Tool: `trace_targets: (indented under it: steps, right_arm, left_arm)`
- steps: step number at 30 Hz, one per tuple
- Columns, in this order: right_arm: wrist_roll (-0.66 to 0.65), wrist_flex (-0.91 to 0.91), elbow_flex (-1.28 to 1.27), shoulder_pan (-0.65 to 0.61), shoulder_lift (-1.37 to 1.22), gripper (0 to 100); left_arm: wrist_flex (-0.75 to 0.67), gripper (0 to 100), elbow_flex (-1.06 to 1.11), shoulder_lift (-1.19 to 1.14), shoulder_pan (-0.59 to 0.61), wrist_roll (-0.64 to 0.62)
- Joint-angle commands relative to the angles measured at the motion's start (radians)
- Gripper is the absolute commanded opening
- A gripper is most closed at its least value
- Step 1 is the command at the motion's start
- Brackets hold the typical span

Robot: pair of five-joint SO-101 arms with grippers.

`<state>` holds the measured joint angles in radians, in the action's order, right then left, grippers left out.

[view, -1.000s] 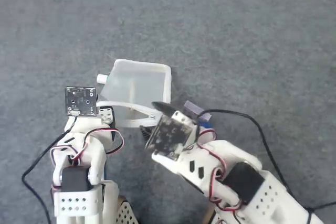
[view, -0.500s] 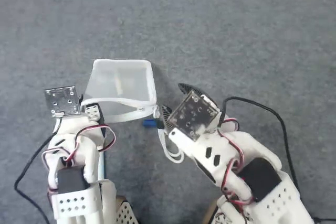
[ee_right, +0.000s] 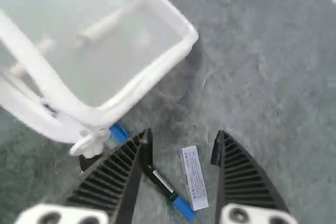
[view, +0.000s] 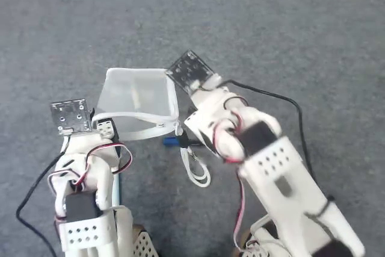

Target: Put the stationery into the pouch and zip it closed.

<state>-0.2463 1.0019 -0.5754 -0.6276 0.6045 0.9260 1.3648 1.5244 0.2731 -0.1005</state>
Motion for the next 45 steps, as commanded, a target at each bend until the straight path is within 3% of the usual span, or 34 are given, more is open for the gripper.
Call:
trace_targets:
  steps: [1, 12, 19, 30, 32, 36, 45]
  right_arm:
    - [0.002, 0.008, 0.104, 0.038, -0.136, 17.7]
    - [-0.072, 0.015, 0.258, 0.136, -0.519, 17.7]
    - [-0.074, 0.122, 0.345, 0.137, -0.688, 17.7]
    - [-0.075, 0.124, 0.431, 0.139, -0.906, 17.6]
    - [-0.075, 0.124, 0.431, 0.139, -0.929, 15.0]
    - [-0.132, 0.124, 0.446, 0.137, -0.938, 0.0]
    - [-0.147, 0.128, 0.442, 0.137, -0.901, 0.6]
  left_arm:
    - [-0.032, 1, -0.05, 0.017, 0.006, -0.014]
    - [-0.031, 1, -0.05, 0.017, 0.008, -0.012]
    - [-0.031, 1, -0.047, 0.017, 0.006, -0.012]
    - [-0.031, 1, -0.047, 0.017, 0.006, -0.011]
    - [-0.031, 1, -0.047, 0.017, 0.006, -0.011]
    - [-0.031, 1, -0.045, 0.017, 0.005, -0.011]
    - [-0.031, 1, -0.045, 0.017, 0.005, -0.011]
